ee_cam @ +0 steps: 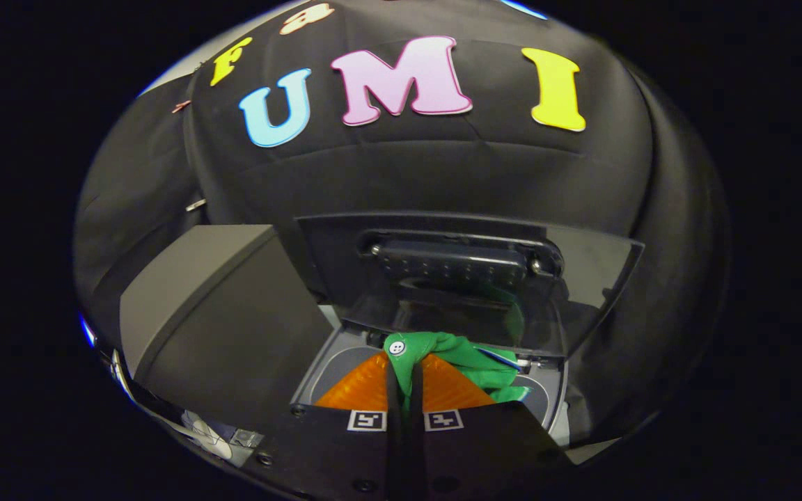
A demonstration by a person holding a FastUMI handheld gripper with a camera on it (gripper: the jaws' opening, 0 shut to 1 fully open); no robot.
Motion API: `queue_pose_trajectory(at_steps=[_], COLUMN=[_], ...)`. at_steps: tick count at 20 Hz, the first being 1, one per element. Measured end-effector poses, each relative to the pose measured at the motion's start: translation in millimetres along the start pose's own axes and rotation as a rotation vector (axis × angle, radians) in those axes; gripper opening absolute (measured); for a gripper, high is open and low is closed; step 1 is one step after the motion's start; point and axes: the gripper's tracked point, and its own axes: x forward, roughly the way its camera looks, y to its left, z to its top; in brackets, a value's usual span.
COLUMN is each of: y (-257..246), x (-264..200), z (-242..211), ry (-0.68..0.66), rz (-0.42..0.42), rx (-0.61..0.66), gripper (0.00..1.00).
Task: Put the clothes into the washing machine and then close the washing machine lid.
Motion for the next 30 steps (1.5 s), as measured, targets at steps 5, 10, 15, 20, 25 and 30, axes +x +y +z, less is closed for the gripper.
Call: queue_pose_trajectory(at_steps=[5,10,15,20,25,30], y=[-14.6,-22.8,-31.2,-30.8,-34.8,-18.2], x=[30.6,59.0,73.2,75.1,76.7,83.2], z=[-46.4,-90.0,-136.1,-144.2,-144.2,-121.4], ry=[0.114,0.196,0.297,0.297,0.304,0.243], rz=[-0.074,-0.132,-0.219,-0.238,-0.262,-0.199], rx=[0.083,0.073,0.093,0.037,0.076,0.137], gripper=[0.05,0.05,0.05,0.05,0.08,0.40])
